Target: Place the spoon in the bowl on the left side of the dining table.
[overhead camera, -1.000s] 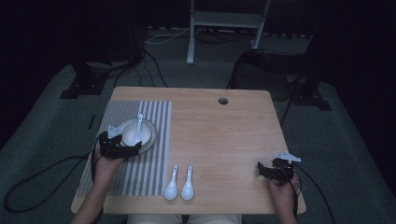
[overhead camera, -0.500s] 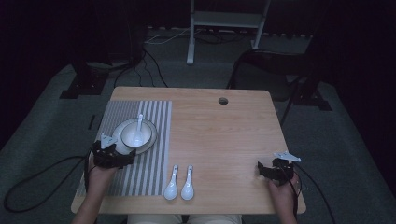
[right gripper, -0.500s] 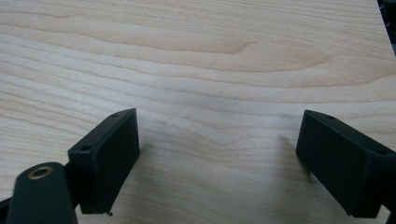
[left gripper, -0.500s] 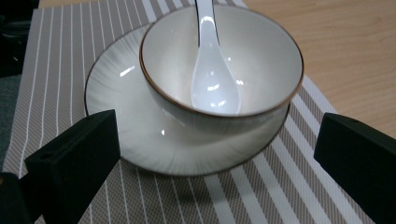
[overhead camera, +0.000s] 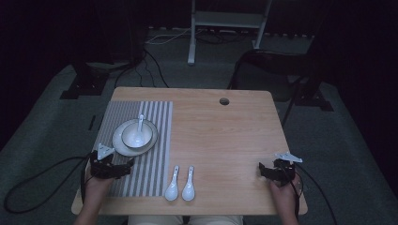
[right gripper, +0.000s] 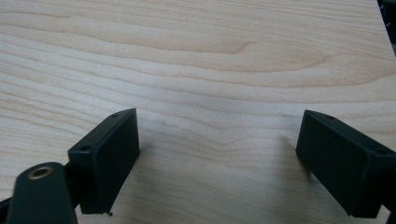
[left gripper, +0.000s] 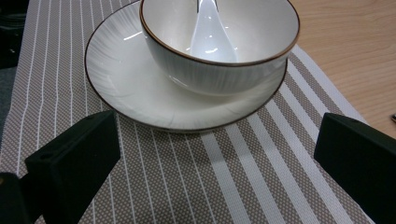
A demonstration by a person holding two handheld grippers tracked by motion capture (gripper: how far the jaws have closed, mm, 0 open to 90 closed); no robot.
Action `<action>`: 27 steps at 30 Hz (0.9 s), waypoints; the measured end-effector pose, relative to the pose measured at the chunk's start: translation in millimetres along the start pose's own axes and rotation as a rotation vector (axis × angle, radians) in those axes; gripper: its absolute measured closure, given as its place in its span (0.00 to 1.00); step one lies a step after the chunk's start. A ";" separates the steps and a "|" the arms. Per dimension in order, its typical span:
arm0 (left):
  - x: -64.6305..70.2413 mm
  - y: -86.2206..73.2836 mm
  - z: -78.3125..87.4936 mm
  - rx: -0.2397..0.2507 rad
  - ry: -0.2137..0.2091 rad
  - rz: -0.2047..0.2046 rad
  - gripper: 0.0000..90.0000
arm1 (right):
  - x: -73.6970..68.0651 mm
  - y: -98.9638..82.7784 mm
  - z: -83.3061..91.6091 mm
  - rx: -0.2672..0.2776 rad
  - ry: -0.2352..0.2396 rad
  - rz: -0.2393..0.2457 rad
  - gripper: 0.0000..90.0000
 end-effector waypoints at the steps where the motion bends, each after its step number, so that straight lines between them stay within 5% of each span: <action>1: -0.7 -3.6 2.0 -0.006 -0.001 -0.005 0.00 | 0.0 0.0 0.0 0.000 0.000 0.000 0.14; 11: -3.7 -22.0 12.9 -0.003 -0.012 0.016 0.00 | 0.0 0.0 0.0 0.000 0.000 0.000 0.14; 27: -13.2 -55.4 31.5 -0.018 0.046 0.037 0.00 | 0.0 0.0 0.0 0.000 0.000 0.000 0.14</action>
Point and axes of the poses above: each handheld gripper's, and its own axes: z roughly backward along the jaws, y roughly out of its top, x roughly to its right, the point moved 7 cm from there along -z, roughly forward along the jaws, and after that the axes turned 5 degrees about x, right-handed, at the moved point
